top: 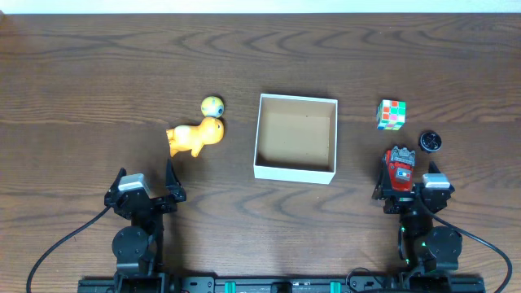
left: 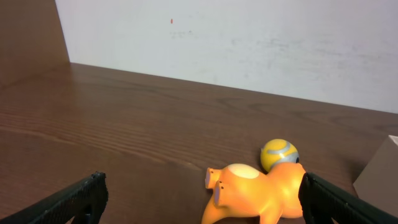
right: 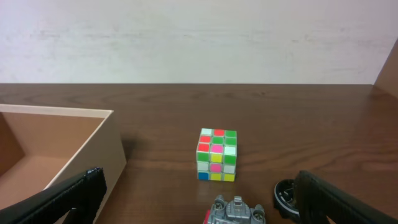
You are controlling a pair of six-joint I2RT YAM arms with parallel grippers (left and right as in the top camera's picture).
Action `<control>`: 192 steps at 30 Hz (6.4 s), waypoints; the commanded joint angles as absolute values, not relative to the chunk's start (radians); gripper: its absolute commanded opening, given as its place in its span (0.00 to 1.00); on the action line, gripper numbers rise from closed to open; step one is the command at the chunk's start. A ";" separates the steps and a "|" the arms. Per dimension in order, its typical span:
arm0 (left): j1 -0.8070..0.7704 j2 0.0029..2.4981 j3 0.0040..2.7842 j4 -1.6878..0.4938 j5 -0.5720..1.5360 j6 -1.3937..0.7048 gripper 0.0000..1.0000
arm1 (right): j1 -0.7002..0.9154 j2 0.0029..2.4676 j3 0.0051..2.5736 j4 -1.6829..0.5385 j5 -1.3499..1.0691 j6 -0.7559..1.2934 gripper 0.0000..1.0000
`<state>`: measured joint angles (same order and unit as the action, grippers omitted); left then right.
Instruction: Pack container
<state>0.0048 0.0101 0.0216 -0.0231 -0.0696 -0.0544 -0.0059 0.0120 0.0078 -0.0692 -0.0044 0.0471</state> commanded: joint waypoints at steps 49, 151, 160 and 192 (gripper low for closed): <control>0.008 0.004 0.004 -0.067 -0.075 -0.045 0.98 | 0.001 0.529 0.796 -0.617 0.101 0.118 0.99; 0.008 0.005 0.004 -0.066 -0.075 -0.045 0.98 | 0.184 1.241 0.969 -0.799 0.101 0.256 0.64; 0.008 0.005 0.004 -0.066 -0.075 -0.045 0.98 | 0.412 1.178 0.969 -0.690 0.100 0.305 0.63; 0.008 0.005 0.004 -0.066 -0.075 -0.045 0.98 | 0.609 1.473 0.968 -0.467 0.129 0.505 0.62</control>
<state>0.0048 0.0101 0.0250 -0.0292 -0.0658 -0.0513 0.5880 1.4784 0.9443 -0.4614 0.1131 0.4900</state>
